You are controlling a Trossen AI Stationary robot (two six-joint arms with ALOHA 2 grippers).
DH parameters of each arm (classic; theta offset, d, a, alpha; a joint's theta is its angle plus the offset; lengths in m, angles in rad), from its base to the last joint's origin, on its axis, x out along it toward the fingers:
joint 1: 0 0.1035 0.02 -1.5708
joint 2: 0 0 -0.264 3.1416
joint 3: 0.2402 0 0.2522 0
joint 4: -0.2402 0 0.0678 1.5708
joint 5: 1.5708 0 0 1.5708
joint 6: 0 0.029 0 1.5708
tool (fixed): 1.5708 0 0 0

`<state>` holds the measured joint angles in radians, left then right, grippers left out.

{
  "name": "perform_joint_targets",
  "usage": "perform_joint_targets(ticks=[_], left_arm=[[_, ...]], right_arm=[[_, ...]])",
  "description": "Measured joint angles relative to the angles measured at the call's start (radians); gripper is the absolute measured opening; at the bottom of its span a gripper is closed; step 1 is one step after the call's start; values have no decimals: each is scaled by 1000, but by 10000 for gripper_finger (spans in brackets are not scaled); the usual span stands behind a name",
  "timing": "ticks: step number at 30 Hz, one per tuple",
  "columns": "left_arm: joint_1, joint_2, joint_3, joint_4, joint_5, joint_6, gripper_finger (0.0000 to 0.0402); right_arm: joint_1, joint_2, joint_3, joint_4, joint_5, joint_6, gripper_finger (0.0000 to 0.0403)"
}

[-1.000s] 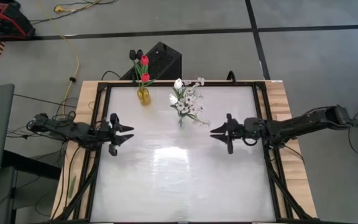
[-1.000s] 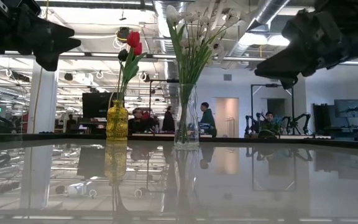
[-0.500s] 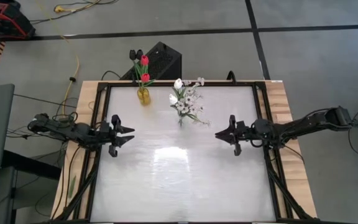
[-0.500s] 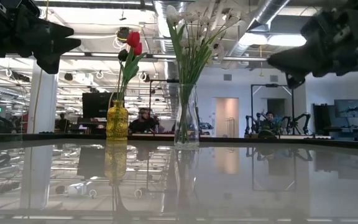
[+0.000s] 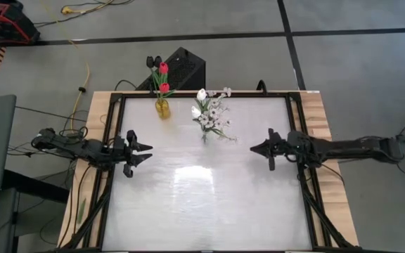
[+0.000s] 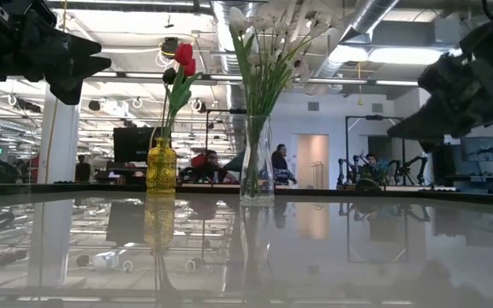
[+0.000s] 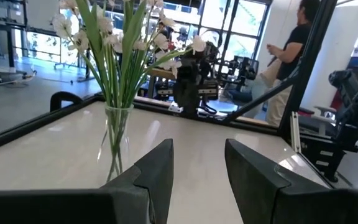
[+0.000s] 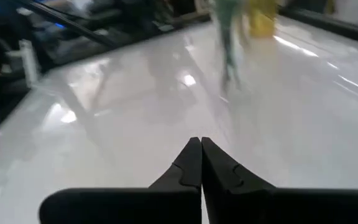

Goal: Sort flowers into vase by color
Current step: Return to Home Position

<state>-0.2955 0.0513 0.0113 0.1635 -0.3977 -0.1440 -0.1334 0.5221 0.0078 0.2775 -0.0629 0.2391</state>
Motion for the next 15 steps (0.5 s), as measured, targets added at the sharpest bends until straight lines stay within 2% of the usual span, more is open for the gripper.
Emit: perform_joint_targets(ticks=[6,11,15], left_arm=[[0,0,0,-1,0,-22,133],[0,0,0,-26,0,-63,133],[0,1,0,-94,-1,-115,133]], right_arm=[[-45,-181,-1,-243,18,-4,21],[-37,-251,2,-265,75,-117,20],[-40,-253,2,-263,110,-157,34]])
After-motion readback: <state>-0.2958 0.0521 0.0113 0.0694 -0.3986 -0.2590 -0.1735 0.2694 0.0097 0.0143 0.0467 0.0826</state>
